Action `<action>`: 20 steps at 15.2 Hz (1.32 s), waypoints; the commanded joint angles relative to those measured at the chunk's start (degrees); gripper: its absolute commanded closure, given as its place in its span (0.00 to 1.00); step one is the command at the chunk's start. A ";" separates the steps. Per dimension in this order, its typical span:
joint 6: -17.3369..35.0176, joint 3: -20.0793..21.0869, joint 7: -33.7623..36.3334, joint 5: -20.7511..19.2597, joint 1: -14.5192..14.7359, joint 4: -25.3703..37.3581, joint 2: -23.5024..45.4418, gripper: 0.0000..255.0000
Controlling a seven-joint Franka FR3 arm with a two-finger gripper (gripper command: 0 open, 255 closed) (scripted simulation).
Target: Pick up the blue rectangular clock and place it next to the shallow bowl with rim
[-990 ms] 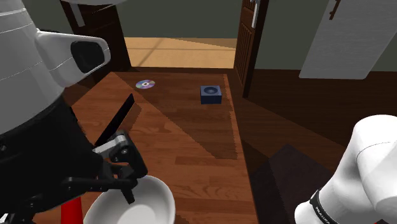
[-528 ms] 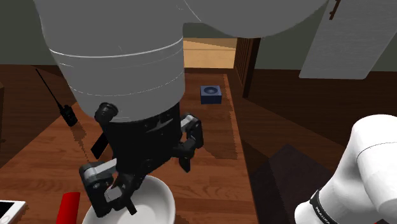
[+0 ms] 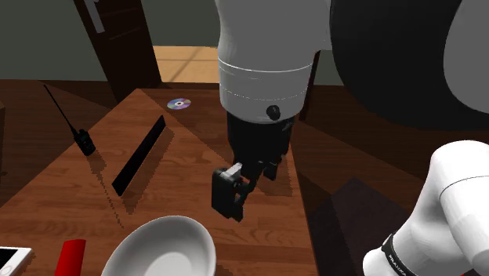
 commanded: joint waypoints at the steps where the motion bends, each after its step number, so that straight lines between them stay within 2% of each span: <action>1: 0.28 -3.31 -5.83 -1.23 0.06 -3.22 -2.67 0.00; 6: 1.49 -10.76 -18.56 -5.35 -0.59 -9.18 -7.11 0.00; 11: 3.65 -18.62 -31.54 -10.72 -2.56 -12.55 -8.39 0.00; 15: 6.24 -25.09 -41.97 -15.18 -4.43 -13.17 -6.71 0.00; 20: 10.32 -33.10 -54.93 -19.79 -6.04 -11.27 -1.33 0.00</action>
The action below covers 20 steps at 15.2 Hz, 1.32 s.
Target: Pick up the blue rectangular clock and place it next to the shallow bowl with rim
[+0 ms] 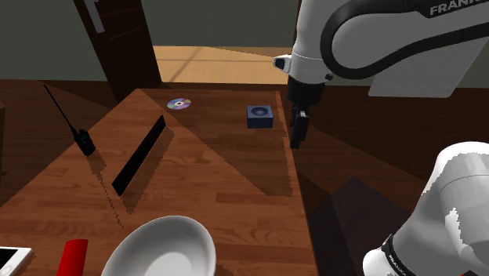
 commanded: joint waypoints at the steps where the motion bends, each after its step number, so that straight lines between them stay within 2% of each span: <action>1: 1.67 -3.22 -5.44 -1.54 -0.33 1.46 2.82 0.00; 6: 5.86 -10.95 -18.49 -3.12 0.20 6.68 11.44 0.00; 11: 9.20 -18.39 -32.44 -0.74 2.56 14.26 21.93 0.00; 16: 10.73 -24.44 -48.24 6.83 4.84 24.01 34.39 0.00; 20: 9.73 -26.29 -61.37 15.61 3.89 33.50 45.59 0.00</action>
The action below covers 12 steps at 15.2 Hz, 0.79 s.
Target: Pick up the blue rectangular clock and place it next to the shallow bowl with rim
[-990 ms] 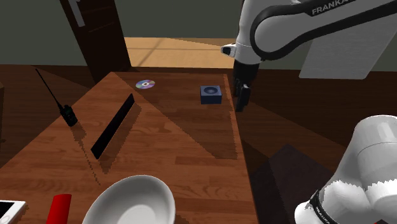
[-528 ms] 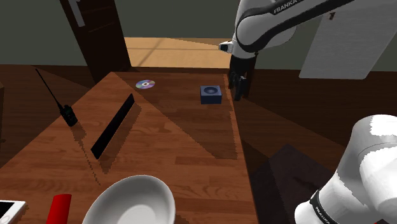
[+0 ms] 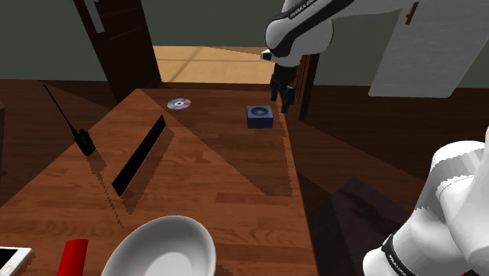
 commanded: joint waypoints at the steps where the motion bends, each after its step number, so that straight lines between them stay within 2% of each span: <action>1: -0.49 -0.23 -6.81 4.81 -1.14 4.98 6.06 0.00; 3: -1.97 0.63 -12.25 8.62 -3.38 10.53 11.52 0.00; 4: -2.17 0.97 -12.83 8.98 -3.88 11.25 12.16 0.00; 12: 2.39 2.30 -14.75 11.97 -4.76 9.35 15.58 0.00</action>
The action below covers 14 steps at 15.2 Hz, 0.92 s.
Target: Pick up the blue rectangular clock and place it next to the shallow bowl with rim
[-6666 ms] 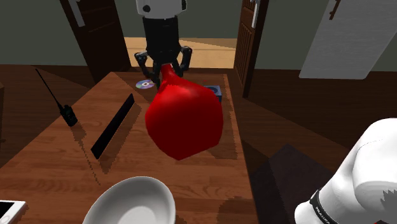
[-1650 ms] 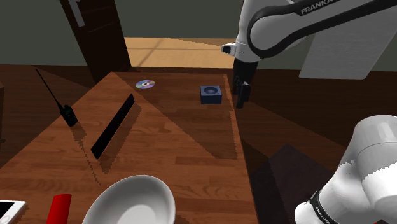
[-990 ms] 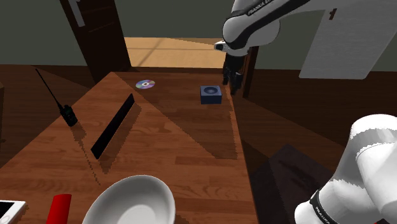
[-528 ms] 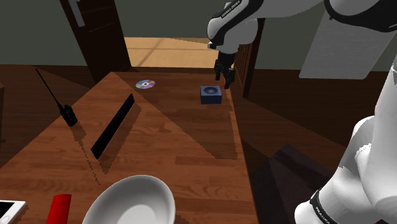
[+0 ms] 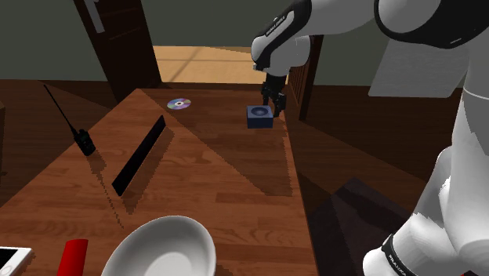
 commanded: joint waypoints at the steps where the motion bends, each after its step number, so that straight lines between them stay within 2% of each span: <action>1: 0.37 0.06 -0.20 0.19 -0.09 -0.22 0.17 0.00; 7: 0.36 0.06 -0.20 0.19 -0.09 -0.21 0.17 0.00; 8: 0.36 0.06 -0.20 0.19 -0.09 -0.21 0.17 1.00; 14: 0.36 0.06 -0.20 0.20 -0.09 -0.20 0.17 1.00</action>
